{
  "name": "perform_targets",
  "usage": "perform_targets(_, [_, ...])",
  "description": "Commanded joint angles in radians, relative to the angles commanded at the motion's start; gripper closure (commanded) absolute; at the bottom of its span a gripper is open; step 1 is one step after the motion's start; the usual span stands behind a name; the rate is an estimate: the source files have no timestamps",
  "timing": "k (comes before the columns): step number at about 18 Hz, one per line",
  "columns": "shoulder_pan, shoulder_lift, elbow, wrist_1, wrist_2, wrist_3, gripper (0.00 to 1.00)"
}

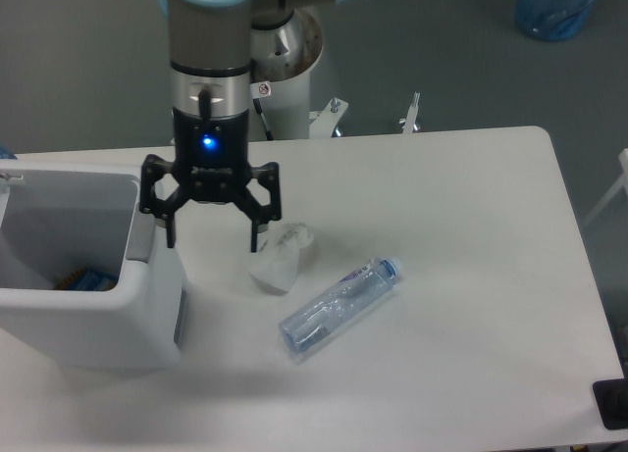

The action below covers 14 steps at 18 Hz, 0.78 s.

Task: Open the trash can
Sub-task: 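Lift the gripper away from the open trash can toward the water bottle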

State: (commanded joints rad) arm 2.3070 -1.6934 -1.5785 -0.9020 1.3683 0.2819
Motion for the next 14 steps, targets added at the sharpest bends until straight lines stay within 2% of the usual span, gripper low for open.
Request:
perform_targets(4, [0.072, -0.052, -0.017, -0.003, 0.031, 0.192, 0.00])
perform_targets(6, [0.130, -0.075, -0.037, 0.005, 0.032, 0.230, 0.00])
perform_targets(9, [0.172, -0.100, -0.037, 0.003, 0.034, 0.318, 0.00])
perform_targets(11, [0.189, -0.149, -0.028, 0.002, 0.049, 0.345, 0.00])
perform_targets(14, [0.236, -0.222, -0.005, 0.006, 0.176, 0.376, 0.00])
